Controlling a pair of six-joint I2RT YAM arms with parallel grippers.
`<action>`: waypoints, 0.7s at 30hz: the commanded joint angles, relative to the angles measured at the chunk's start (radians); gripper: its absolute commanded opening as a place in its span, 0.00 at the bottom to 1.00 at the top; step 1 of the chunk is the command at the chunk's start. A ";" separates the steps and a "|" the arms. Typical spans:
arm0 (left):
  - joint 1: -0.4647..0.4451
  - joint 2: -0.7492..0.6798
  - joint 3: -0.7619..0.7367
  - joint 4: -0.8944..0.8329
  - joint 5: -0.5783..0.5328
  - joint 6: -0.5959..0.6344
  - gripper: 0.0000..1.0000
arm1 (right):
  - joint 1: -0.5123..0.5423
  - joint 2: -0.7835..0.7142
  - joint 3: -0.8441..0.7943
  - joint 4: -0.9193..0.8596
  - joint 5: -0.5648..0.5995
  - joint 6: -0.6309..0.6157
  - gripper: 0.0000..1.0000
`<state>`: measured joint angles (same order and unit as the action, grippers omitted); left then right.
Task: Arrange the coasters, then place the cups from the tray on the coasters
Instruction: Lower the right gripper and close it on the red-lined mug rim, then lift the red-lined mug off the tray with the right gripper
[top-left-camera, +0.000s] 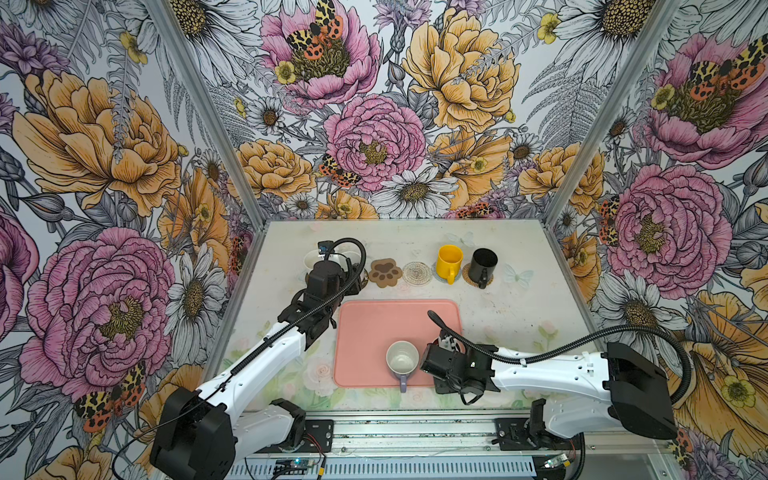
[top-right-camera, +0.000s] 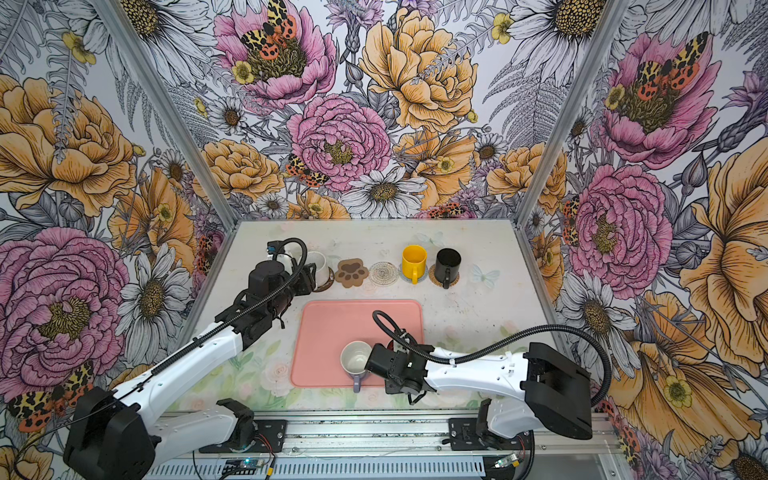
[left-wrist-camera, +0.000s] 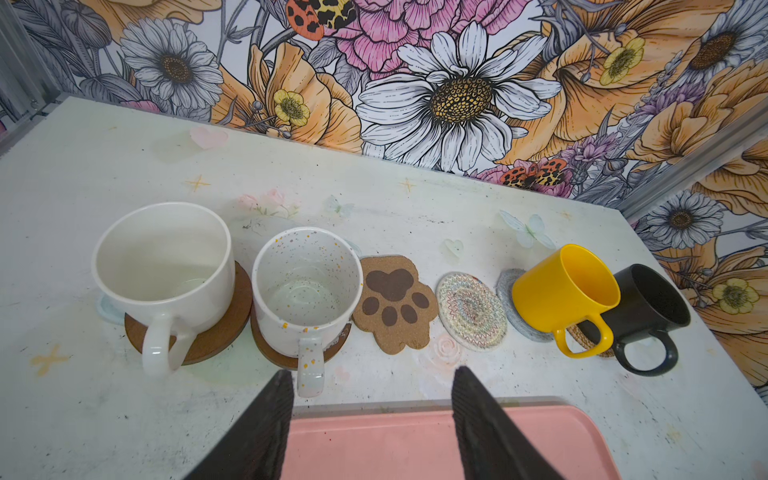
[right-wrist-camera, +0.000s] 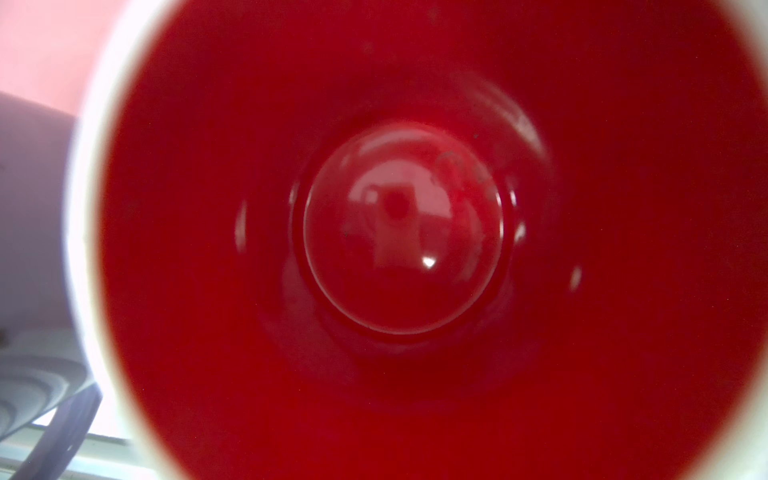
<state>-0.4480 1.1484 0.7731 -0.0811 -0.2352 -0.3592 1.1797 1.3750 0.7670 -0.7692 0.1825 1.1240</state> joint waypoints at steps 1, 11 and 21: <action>0.011 -0.005 -0.007 0.000 0.013 0.008 0.62 | 0.008 0.012 0.031 0.021 0.030 -0.031 0.00; 0.015 -0.001 -0.005 0.001 0.013 0.008 0.62 | -0.013 -0.023 0.051 0.018 0.087 -0.048 0.00; 0.024 0.002 -0.006 -0.003 0.014 0.011 0.62 | -0.067 -0.033 0.081 0.018 0.099 -0.097 0.00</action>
<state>-0.4351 1.1484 0.7731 -0.0814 -0.2352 -0.3588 1.1286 1.3750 0.8032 -0.7696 0.2199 1.0557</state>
